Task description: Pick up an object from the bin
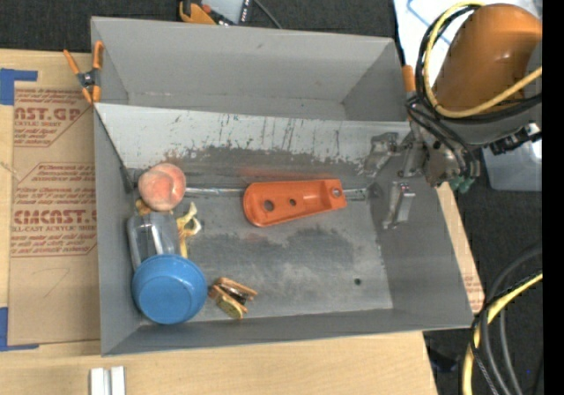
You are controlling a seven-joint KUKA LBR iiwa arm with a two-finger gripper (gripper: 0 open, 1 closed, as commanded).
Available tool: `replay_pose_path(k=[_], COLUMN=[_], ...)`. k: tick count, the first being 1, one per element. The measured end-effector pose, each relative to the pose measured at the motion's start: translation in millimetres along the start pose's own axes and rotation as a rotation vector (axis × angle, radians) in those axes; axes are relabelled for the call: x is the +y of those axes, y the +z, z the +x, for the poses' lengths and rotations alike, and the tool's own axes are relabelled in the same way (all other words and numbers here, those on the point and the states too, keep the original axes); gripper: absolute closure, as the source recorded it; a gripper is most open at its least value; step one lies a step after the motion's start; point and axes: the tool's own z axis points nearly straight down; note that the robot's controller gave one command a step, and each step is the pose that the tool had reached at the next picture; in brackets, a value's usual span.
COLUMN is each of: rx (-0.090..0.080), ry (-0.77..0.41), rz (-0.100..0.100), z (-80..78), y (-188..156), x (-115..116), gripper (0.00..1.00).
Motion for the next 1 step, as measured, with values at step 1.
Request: replay_pose_path(k=[1], rx=[-0.011], ry=[-0.018], rz=[0.004], z=[11.4], y=[-98.7], x=[-23.1], gripper=[0.0])
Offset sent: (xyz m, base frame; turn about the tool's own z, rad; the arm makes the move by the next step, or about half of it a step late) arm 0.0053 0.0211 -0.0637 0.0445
